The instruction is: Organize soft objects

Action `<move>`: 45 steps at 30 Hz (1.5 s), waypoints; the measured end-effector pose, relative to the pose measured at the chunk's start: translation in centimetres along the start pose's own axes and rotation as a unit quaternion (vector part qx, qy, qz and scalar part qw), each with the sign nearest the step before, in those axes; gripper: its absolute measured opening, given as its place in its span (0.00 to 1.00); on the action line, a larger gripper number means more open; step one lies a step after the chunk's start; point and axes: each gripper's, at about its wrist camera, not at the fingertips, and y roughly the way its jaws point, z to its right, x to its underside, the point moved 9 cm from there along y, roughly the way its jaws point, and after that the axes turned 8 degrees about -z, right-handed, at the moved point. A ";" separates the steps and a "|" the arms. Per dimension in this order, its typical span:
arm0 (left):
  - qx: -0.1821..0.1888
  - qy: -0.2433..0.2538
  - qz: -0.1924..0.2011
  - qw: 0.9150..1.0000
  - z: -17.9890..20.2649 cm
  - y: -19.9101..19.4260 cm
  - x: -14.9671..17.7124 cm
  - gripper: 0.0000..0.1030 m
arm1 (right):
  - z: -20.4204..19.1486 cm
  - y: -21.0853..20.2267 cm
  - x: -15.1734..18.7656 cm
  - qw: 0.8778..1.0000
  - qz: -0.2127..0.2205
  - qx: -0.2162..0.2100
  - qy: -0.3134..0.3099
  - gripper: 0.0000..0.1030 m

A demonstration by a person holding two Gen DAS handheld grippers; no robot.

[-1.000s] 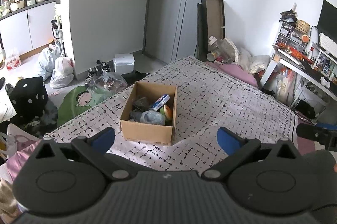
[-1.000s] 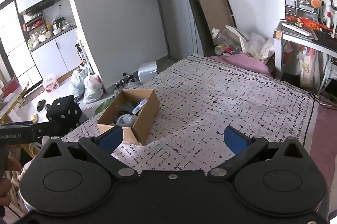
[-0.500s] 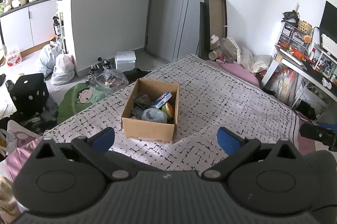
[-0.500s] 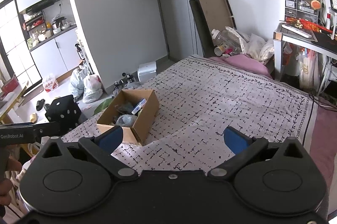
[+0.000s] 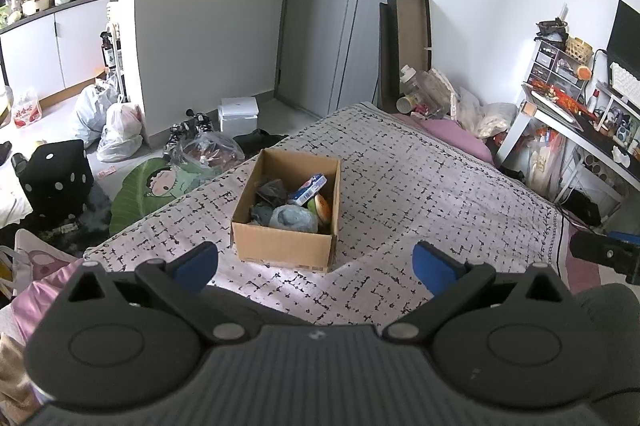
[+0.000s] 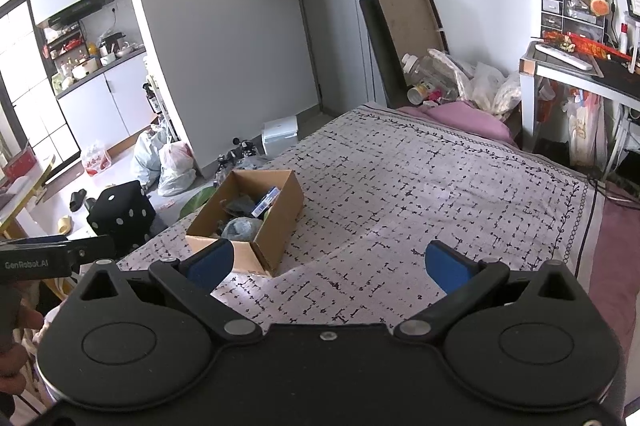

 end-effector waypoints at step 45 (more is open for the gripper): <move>-0.001 -0.013 -0.008 1.000 -1.4 0.5 0.0 1.00 | 0.3 0.8 0.2 1.000 -0.006 0.007 0.008 1.00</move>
